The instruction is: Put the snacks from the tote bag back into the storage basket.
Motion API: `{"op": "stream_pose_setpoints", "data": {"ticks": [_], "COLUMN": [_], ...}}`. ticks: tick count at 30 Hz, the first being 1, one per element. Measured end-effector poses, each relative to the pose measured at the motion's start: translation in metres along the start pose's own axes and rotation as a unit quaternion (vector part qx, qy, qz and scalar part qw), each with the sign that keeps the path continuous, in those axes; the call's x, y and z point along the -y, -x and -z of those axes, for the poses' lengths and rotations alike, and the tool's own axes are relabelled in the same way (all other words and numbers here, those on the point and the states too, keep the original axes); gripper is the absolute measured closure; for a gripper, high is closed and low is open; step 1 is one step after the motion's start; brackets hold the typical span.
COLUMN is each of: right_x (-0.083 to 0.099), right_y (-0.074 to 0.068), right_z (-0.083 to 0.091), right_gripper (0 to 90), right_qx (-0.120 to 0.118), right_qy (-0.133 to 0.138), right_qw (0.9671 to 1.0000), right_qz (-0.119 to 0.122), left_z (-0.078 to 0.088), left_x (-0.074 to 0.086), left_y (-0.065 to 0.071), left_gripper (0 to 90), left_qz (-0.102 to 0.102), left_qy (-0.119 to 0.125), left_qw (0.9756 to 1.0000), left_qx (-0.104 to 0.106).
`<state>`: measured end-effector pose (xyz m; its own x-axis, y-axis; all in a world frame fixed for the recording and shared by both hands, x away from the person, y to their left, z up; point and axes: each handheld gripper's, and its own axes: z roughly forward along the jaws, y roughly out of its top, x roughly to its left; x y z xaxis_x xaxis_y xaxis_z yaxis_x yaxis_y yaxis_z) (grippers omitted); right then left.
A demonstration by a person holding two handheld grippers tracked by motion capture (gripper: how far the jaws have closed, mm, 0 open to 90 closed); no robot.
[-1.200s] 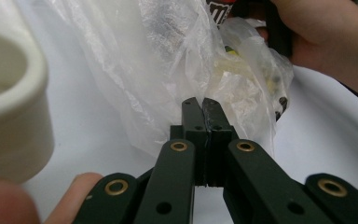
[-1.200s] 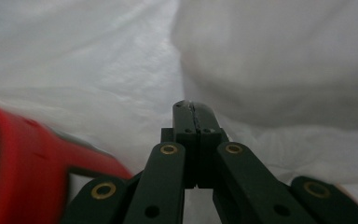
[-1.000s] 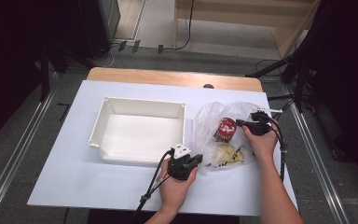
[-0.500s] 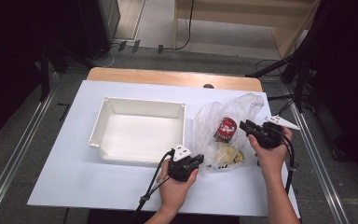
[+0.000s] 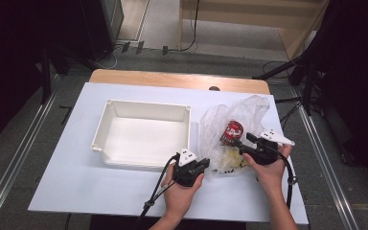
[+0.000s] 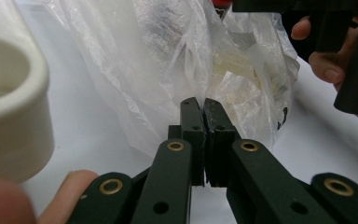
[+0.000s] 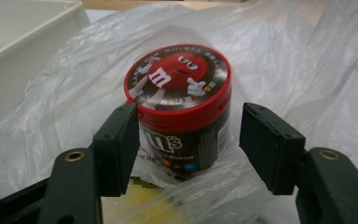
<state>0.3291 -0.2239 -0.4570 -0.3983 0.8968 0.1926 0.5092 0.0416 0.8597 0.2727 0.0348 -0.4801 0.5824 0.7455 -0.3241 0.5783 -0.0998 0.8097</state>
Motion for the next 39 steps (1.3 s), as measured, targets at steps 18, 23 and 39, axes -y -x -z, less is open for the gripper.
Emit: {"op": "stream_pose_setpoints", "data": {"ticks": [18, 23, 39], "right_x": [0.005, 0.005, 0.01], "right_y": [-0.012, -0.015, -0.024], "right_z": [-0.036, -0.045, -0.03], "right_gripper": [26.0, 24.4, 26.7], "right_qx": [0.032, 0.048, 0.057], "right_qy": [-0.024, -0.024, -0.015], "right_qw": [0.9992, 0.9985, 0.9978], "right_qz": [-0.007, -0.008, 0.03], "left_z": [-0.001, -0.001, -0.001], "left_x": [0.0, 0.0, 0.0], "left_y": [0.001, 0.002, 0.001], "left_gripper": [89.5, 87.8, 72.3], "left_qz": [-0.002, -0.003, 0.002], "left_qy": [0.0, 0.0, -0.002], "left_qw": [1.0, 1.0, 1.0], "left_qx": [-0.001, -0.006, 0.002]}}
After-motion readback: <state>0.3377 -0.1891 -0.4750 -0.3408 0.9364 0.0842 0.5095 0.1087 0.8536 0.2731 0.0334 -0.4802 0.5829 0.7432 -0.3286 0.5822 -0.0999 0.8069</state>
